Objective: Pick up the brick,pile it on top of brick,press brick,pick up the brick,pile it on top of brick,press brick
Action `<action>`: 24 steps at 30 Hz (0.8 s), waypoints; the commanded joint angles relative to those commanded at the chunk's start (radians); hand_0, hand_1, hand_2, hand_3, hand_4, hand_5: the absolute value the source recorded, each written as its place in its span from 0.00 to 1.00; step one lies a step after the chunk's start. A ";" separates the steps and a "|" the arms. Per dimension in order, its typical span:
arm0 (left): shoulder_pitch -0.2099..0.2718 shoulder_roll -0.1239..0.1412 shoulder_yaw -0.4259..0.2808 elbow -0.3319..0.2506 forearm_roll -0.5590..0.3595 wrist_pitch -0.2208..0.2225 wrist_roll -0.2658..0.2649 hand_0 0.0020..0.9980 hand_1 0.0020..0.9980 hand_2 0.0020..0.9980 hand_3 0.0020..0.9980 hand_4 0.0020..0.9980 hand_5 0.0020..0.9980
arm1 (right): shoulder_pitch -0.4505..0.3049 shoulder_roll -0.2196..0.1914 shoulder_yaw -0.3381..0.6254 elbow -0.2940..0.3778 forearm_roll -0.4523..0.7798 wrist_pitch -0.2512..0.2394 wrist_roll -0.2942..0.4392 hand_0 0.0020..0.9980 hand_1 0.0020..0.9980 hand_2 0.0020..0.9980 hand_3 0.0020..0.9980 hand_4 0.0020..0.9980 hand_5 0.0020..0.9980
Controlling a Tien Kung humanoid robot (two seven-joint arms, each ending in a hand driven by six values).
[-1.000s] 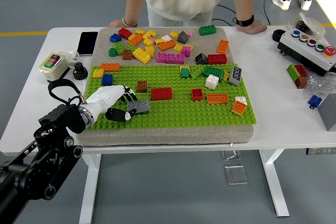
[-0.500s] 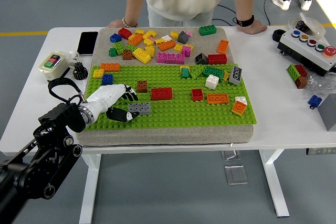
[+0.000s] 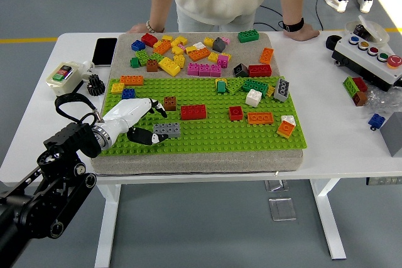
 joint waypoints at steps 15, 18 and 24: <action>-0.027 -0.005 0.019 0.104 0.000 0.101 -0.049 0.88 0.83 0.84 0.84 0.94 0.35 | 0.002 0.003 -0.004 0.000 -0.002 0.000 -0.002 0.76 0.69 0.73 0.74 1.00 0.64; -0.037 -0.008 0.019 0.123 0.000 0.115 -0.055 0.88 0.83 0.84 0.84 0.94 0.35 | 0.003 0.003 -0.006 0.000 -0.002 0.000 -0.003 0.76 0.69 0.73 0.74 1.00 0.64; -0.054 -0.013 0.019 0.160 0.000 0.137 -0.062 0.88 0.83 0.83 0.84 0.95 0.34 | 0.005 0.004 -0.009 0.000 -0.002 0.001 -0.005 0.75 0.69 0.73 0.74 1.00 0.64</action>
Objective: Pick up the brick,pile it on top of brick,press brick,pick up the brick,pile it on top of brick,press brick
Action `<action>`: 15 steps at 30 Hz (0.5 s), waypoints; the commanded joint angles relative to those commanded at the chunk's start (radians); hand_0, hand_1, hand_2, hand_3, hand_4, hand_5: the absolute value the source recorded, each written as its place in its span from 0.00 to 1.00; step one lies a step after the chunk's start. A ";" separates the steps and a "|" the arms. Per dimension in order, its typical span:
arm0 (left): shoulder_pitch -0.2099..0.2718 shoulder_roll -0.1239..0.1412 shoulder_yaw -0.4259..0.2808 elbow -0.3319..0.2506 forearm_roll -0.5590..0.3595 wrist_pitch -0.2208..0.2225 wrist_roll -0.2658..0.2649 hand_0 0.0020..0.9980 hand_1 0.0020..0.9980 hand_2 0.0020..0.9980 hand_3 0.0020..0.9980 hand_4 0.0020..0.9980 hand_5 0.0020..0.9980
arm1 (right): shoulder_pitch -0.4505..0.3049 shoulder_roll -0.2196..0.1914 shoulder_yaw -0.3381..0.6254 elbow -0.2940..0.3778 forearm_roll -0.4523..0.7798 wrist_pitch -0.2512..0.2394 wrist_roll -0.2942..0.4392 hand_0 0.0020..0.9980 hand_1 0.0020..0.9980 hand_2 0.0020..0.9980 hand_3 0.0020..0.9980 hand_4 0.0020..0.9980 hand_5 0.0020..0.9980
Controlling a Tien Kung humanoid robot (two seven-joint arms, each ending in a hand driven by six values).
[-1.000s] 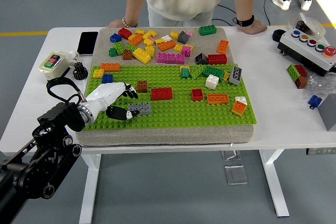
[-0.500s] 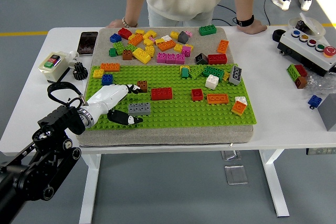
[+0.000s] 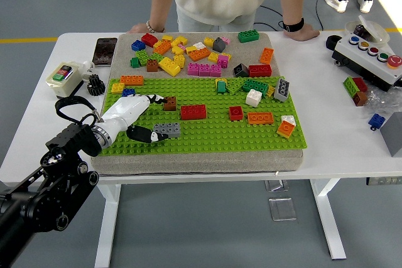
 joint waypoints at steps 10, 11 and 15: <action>-0.005 -0.010 0.001 0.024 0.000 0.008 -0.001 0.88 0.82 0.83 0.84 0.97 0.34 | 0.000 0.001 -0.002 0.000 -0.001 0.000 -0.002 0.76 0.69 0.73 0.74 1.00 0.64; -0.006 -0.011 0.001 0.025 0.000 0.008 -0.001 0.88 0.82 0.83 0.84 0.97 0.34 | 0.000 0.001 -0.002 0.000 -0.001 0.001 -0.002 0.76 0.69 0.73 0.74 1.00 0.64; -0.010 -0.013 -0.001 0.028 0.000 0.007 0.000 0.88 0.82 0.83 0.84 0.97 0.34 | 0.001 0.000 -0.002 0.000 -0.001 0.000 -0.003 0.75 0.69 0.73 0.74 1.00 0.64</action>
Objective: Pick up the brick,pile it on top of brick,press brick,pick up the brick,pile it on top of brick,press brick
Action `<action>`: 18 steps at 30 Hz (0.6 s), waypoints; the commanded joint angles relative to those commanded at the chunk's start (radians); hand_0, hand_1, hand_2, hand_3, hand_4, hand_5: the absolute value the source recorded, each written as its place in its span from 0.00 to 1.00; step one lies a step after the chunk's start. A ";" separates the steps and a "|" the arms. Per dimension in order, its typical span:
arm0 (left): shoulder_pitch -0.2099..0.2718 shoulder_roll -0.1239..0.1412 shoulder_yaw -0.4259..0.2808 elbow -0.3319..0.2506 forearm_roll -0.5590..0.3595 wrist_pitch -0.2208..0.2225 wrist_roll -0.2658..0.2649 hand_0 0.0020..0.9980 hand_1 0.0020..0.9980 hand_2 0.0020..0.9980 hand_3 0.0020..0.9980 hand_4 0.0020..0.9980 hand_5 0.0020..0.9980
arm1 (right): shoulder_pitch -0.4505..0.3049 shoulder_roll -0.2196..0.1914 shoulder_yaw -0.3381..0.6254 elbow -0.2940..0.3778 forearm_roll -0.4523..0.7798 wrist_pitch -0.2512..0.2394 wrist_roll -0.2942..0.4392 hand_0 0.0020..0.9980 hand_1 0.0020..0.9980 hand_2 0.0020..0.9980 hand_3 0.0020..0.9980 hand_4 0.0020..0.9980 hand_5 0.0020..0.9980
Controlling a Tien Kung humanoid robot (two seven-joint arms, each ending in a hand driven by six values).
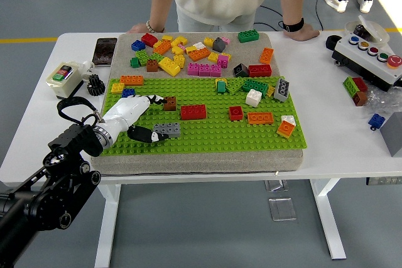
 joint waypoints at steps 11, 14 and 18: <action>-0.009 -0.006 -0.002 0.006 0.000 -0.002 0.000 0.88 0.82 0.83 0.83 0.97 0.34 | 0.003 0.000 0.001 0.000 0.002 0.001 0.002 0.76 0.69 0.73 0.74 1.00 0.64; -0.010 -0.007 -0.002 0.009 0.000 -0.001 0.001 0.88 0.82 0.83 0.83 0.97 0.33 | 0.003 -0.001 0.001 0.000 0.002 0.002 0.002 0.75 0.69 0.73 0.74 1.00 0.64; -0.013 -0.008 -0.002 0.014 0.000 0.000 0.001 0.88 0.82 0.83 0.83 0.97 0.33 | 0.002 -0.001 0.001 0.000 0.003 0.002 0.002 0.76 0.69 0.73 0.74 1.00 0.64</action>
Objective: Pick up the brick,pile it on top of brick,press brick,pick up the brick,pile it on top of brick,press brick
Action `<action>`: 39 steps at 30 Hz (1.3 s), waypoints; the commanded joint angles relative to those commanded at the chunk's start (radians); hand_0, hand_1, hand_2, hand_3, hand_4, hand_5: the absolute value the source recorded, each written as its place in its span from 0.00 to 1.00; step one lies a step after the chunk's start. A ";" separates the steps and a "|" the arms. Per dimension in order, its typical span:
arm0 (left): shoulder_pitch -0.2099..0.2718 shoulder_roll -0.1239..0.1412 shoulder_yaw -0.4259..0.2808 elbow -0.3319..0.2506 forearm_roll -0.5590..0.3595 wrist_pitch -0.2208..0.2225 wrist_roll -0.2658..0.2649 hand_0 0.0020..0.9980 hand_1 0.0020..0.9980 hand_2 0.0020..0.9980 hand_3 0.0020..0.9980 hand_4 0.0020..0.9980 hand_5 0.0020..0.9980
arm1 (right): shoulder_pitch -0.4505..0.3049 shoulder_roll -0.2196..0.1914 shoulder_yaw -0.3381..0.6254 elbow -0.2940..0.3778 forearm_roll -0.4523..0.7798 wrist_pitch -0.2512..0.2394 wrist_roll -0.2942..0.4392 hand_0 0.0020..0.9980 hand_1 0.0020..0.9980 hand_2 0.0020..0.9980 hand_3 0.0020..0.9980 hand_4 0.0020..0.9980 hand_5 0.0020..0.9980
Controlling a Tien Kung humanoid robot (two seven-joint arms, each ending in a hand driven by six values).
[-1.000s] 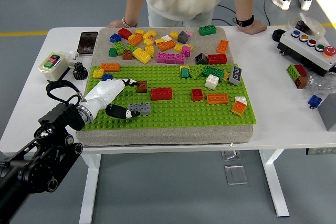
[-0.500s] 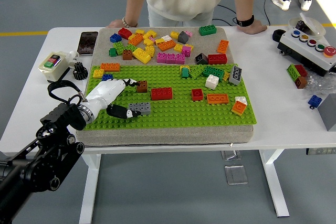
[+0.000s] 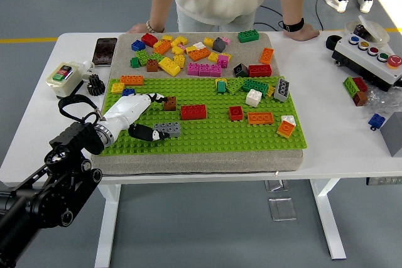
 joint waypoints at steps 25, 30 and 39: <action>-0.013 -0.008 0.003 0.016 0.000 0.003 -0.001 0.88 0.82 0.82 0.83 0.96 0.32 | 0.000 0.000 -0.003 0.000 0.003 0.000 0.000 0.76 0.69 0.73 0.74 1.00 0.64; -0.015 -0.009 0.005 0.018 0.000 0.002 -0.001 0.88 0.82 0.82 0.82 0.96 0.32 | 0.001 0.000 -0.004 0.000 0.004 -0.001 0.000 0.75 0.69 0.73 0.74 1.00 0.64; -0.021 -0.008 0.006 0.025 0.000 0.002 -0.002 0.88 0.82 0.82 0.82 0.96 0.32 | 0.002 0.000 -0.004 0.000 0.005 -0.001 -0.001 0.75 0.69 0.73 0.74 1.00 0.64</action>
